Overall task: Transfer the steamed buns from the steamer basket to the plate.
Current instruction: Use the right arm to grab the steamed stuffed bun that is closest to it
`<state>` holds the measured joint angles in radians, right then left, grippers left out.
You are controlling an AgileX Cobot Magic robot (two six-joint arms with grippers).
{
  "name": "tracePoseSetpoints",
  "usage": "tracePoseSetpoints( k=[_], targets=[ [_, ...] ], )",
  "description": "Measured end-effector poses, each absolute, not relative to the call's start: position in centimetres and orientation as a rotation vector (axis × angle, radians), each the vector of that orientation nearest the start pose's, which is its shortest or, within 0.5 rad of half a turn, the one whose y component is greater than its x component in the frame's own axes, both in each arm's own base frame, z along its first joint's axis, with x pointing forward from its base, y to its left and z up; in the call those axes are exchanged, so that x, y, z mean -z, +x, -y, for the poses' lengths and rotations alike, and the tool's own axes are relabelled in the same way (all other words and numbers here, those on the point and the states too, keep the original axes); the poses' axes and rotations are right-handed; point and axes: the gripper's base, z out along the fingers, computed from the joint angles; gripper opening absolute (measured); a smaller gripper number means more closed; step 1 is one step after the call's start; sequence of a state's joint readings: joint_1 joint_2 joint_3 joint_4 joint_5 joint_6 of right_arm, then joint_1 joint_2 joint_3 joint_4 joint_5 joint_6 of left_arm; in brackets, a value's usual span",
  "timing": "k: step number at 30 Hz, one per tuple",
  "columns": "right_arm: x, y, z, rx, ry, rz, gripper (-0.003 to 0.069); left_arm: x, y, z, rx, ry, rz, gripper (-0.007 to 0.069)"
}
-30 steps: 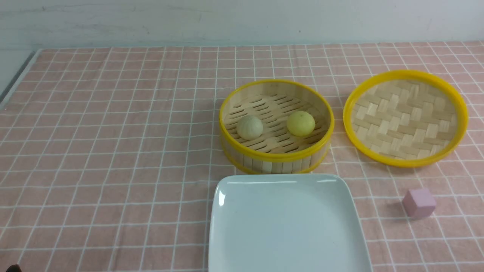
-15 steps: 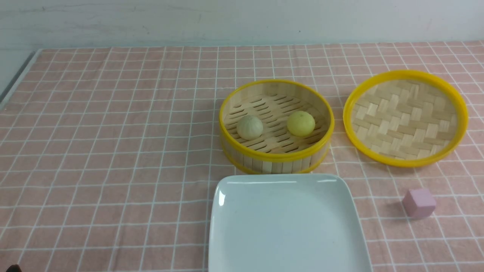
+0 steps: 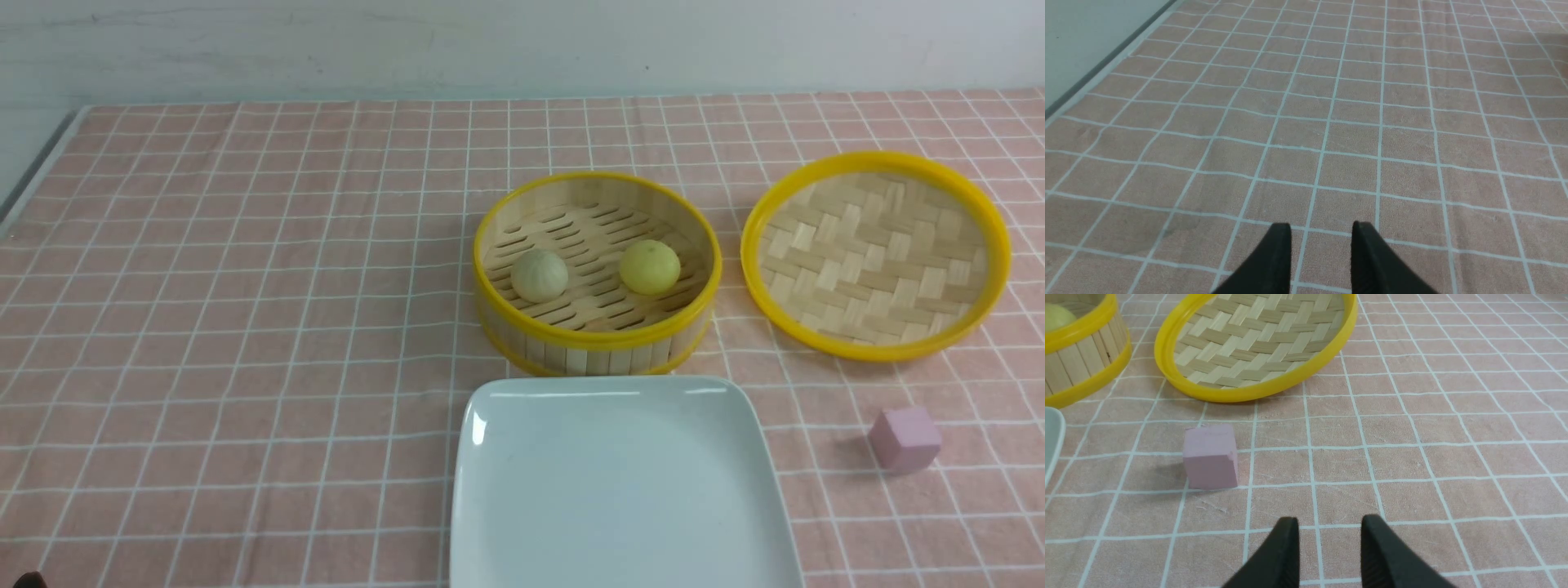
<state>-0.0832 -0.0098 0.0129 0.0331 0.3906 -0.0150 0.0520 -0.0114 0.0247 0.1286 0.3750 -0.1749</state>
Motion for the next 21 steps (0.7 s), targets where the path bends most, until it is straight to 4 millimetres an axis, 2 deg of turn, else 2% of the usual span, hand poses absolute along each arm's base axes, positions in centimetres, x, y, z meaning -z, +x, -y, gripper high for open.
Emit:
tracePoseSetpoints(
  k=[11, 15, 18, 19, 21],
  targets=[
    [-17.4, 5.2, 0.3, 0.035, 0.084, -1.875, 0.024, -17.2, 5.2, -0.7, -0.042, -0.132, -1.864, 0.0242],
    [-17.8, 5.2, 0.2, -0.016, 0.122, -1.864, 0.024, -17.2, 5.2, -0.7, -0.042, -0.132, -1.864, 0.0242],
    [-19.4, 5.0, 0.1, -0.045, 0.138, -1.823, 0.024, -17.2, 5.2, -0.7, -0.042, -0.132, -1.864, 0.0242],
    [-21.5, 4.7, 0.0, -0.057, 0.141, -1.759, 0.024, -17.2, 5.2, -0.7, -0.042, -0.132, -1.864, 0.0242],
    [-24.2, 4.1, -0.1, -0.074, 0.146, -1.682, 0.024, -17.2, 5.2, -0.7, -0.042, -0.132, -1.864, 0.0242]
  ],
)
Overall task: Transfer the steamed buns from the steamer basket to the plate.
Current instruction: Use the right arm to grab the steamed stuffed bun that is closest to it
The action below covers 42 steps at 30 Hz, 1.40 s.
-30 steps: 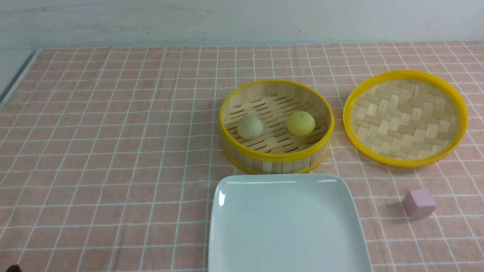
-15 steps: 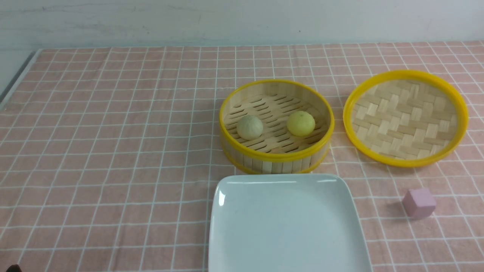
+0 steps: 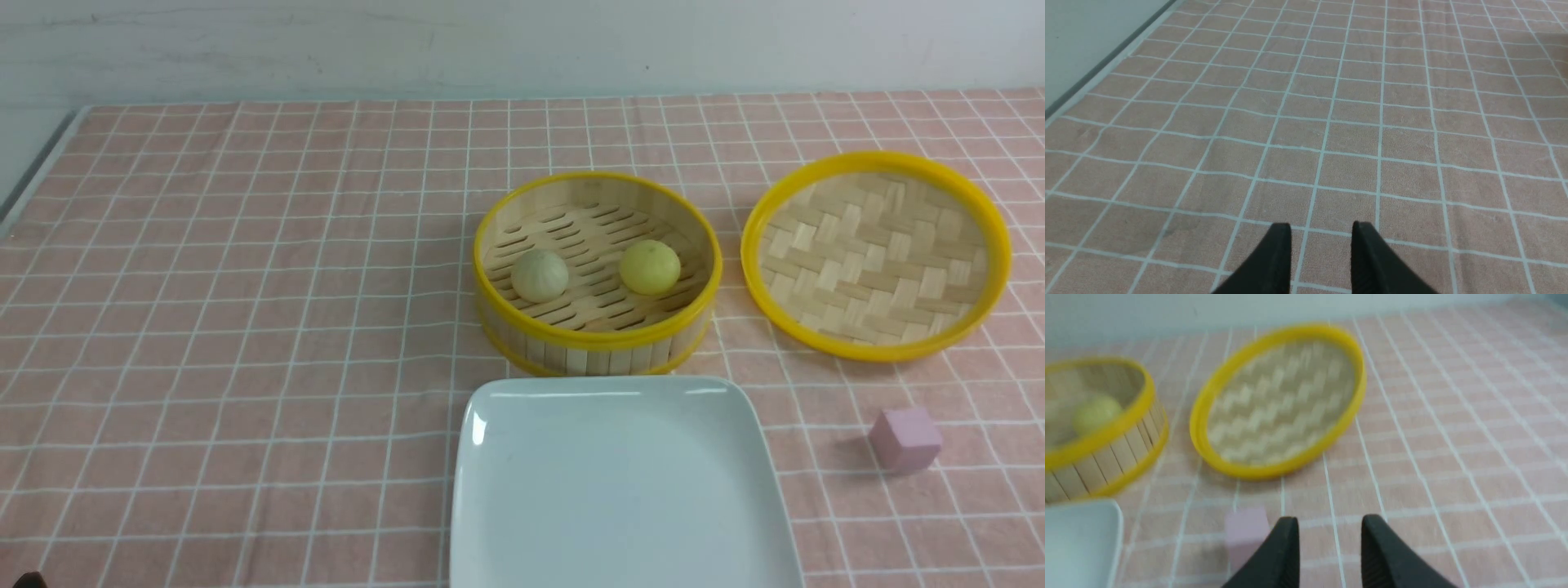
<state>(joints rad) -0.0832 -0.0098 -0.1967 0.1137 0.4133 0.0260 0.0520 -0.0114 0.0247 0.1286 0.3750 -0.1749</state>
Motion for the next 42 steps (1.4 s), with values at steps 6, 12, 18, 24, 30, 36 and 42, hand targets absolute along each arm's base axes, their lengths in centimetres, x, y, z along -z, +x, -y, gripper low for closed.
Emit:
tracePoseSetpoints(
  k=[6, 12, 18, 24, 30, 36, 42],
  targets=[
    [-30.8, 1.3, -0.4, -0.101, 0.139, -1.53, 0.024, -17.2, 5.2, -0.7, -0.042, -0.132, -1.864, 0.0242],
    [-32.7, 0.0, -0.8, -0.167, 0.153, -1.485, 0.024, -17.2, 5.2, -0.7, -0.042, -0.132, -1.864, 0.0242],
    [-32.8, -0.1, -1.0, -0.22, 0.167, -1.478, 0.024, -17.2, 5.2, -0.7, -0.042, -0.132, -1.864, 0.0242],
    [-32.8, -0.1, -1.0, -0.235, 0.17, -1.476, 0.024, -17.2, 5.2, -0.7, -0.042, -0.132, -1.864, 0.0242],
    [-32.8, -0.1, -1.1, -0.247, 0.173, -1.475, 0.024, -17.2, 5.2, -0.7, -0.042, -0.132, -1.864, 0.0242],
    [-32.8, -0.1, -1.1, -0.247, 0.173, -1.476, 0.024, -17.2, 5.2, -0.7, -0.045, -0.13, -1.864, 0.0242],
    [-32.4, -0.1, -1.3, -0.271, 0.175, -1.527, 0.024, -17.5, 5.3, -0.8, -0.065, -0.113, -1.825, 0.0242]
  ],
)
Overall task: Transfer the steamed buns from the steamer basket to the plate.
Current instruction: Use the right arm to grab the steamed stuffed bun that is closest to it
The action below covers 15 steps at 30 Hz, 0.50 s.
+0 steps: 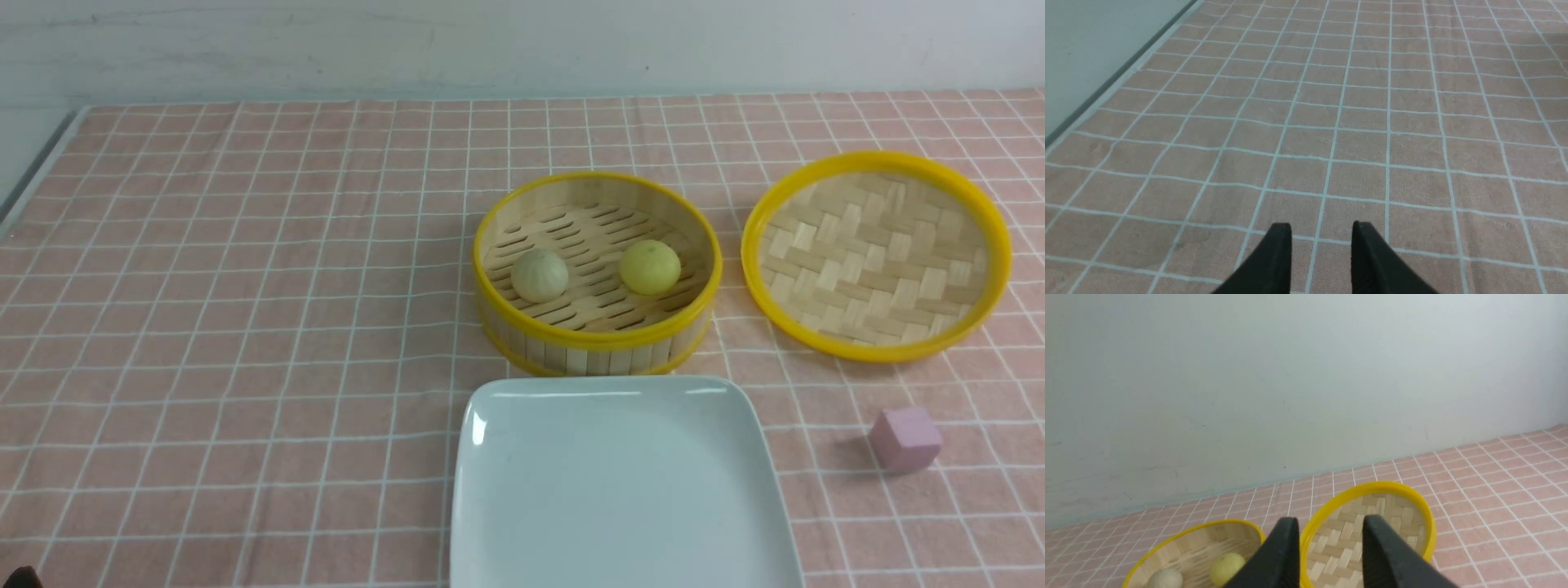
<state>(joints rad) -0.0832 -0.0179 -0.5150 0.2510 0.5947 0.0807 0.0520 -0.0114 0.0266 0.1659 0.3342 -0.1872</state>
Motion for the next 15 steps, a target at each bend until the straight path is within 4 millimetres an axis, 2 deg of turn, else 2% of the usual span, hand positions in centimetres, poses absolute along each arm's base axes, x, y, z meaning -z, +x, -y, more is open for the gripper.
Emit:
tracePoseSetpoints(
  k=[3, 8, 10, 15],
  targets=[
    [-32.0, -0.1, -1.4, -0.283, 0.174, -1.566, 0.024, -17.8, 5.4, -0.7, -0.026, -0.142, -1.788, 0.0242],
    [-31.6, -0.1, -1.6, -0.318, 0.176, -1.611, 0.024, -18.6, 5.6, -0.4, 0.134, -0.271, -1.689, 0.0242],
    [-31.5, -0.1, -1.7, -0.327, 0.175, -1.63, 0.024, -18.9, 5.6, -0.3, 0.26, -0.382, -1.638, 0.0242],
    [-31.1, -0.2, -1.8, -0.334, 0.172, -1.674, 0.024, -19.4, 5.7, -0.3, 0.367, -0.468, -1.565, 0.0242]
  ],
)
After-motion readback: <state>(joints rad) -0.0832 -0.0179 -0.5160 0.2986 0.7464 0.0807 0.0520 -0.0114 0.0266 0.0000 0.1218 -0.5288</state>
